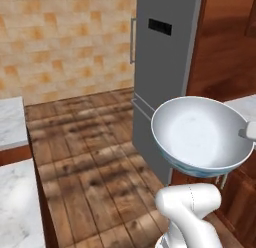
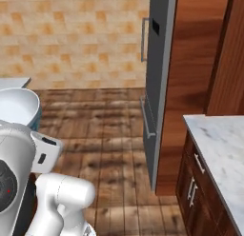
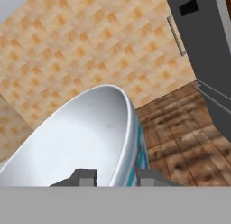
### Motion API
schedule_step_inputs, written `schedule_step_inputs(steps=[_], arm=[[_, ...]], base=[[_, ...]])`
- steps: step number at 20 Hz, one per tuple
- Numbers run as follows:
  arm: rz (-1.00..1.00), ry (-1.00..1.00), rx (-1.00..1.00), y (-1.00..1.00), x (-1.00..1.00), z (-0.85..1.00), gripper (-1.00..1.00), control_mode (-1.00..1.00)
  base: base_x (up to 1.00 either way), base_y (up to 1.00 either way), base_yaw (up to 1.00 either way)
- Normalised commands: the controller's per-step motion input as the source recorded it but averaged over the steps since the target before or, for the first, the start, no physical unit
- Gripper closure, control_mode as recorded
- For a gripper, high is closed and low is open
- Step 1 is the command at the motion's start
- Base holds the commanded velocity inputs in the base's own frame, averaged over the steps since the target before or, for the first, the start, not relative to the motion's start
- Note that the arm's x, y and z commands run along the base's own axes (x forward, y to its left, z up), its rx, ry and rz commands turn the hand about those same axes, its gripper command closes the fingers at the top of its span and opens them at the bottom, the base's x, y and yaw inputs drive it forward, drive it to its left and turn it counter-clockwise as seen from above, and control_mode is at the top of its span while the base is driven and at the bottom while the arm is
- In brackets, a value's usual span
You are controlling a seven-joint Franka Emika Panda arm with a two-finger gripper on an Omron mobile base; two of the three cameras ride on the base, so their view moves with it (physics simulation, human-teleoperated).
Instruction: Move the bowls from the cabinet to the plates on the dining table.
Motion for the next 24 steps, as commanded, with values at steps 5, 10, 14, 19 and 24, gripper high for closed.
schedule_step_inputs(steps=[5, 10, 14, 19, 24], arm=[[0.00, 0.00, 0.00, 0.00, 0.00, 0.00, 1.00, 1.00], [0.00, 0.00, 0.00, 0.00, 0.00, 0.00, 1.00, 1.00], [0.00, 0.00, 0.00, 0.00, 0.00, 0.00, 1.00, 1.00], [0.00, 0.00, 0.00, 0.00, 0.00, 0.00, 1.00, 1.00], [0.00, 0.00, 0.00, 0.00, 0.00, 0.00, 1.00, 1.00]], base=[[0.78, 0.00, 0.00], [0.80, 0.00, 0.00], [0.82, 0.00, 0.00], [0.83, 0.00, 0.00], [0.82, 0.00, 0.00]])
